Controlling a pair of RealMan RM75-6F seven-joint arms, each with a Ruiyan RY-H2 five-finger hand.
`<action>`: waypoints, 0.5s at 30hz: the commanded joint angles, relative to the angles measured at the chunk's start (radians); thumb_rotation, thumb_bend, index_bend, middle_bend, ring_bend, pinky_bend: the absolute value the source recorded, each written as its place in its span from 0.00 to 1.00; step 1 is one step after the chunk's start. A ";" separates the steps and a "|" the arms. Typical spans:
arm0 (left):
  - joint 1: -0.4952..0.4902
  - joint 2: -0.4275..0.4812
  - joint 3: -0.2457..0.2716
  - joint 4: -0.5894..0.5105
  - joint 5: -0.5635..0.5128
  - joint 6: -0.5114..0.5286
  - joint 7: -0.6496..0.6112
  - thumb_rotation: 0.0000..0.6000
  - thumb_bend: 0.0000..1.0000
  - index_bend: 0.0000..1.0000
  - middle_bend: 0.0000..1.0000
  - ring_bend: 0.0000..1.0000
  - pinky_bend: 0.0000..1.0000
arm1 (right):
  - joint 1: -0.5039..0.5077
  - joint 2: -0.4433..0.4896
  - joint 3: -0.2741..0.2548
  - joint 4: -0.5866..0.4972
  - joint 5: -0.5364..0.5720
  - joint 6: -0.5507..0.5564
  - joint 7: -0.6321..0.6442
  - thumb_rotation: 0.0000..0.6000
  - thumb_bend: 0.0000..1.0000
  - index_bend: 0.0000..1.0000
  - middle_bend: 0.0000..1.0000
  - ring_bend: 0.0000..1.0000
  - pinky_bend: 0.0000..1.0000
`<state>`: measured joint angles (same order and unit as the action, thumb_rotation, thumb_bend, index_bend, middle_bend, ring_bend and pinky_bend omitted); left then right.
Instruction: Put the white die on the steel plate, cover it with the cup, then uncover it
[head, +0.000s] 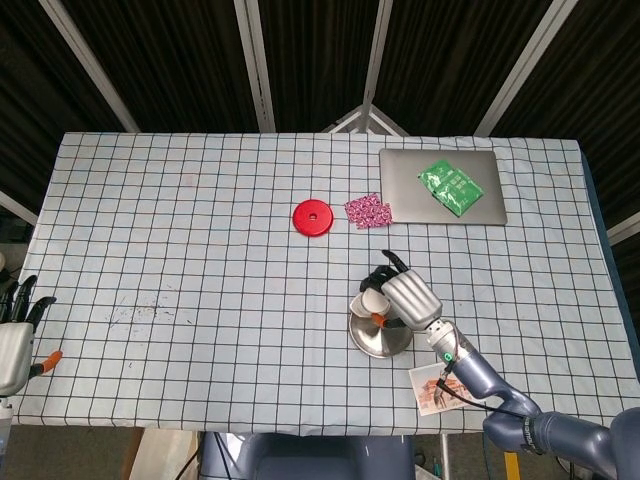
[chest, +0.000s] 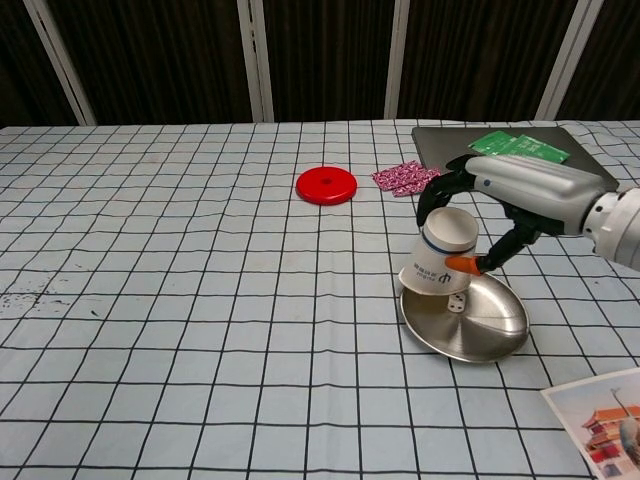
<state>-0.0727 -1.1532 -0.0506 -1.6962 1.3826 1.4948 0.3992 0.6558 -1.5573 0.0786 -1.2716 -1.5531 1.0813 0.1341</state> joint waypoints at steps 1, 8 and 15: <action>-0.001 -0.001 0.001 0.000 -0.001 -0.003 0.002 1.00 0.23 0.23 0.00 0.00 0.13 | -0.005 0.020 0.014 0.006 0.007 0.019 0.003 1.00 0.40 0.55 0.47 0.28 0.02; 0.000 0.000 0.005 -0.004 0.006 -0.001 0.003 1.00 0.23 0.23 0.00 0.00 0.13 | 0.012 0.087 0.067 0.006 0.058 -0.001 -0.019 1.00 0.40 0.55 0.47 0.28 0.02; -0.002 -0.002 0.004 -0.003 0.001 -0.006 0.008 1.00 0.23 0.23 0.00 0.00 0.13 | 0.027 0.117 0.086 0.121 0.122 -0.074 -0.015 1.00 0.40 0.55 0.47 0.28 0.02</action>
<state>-0.0746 -1.1554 -0.0465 -1.6992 1.3832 1.4884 0.4071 0.6782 -1.4437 0.1601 -1.1943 -1.4530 1.0337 0.1114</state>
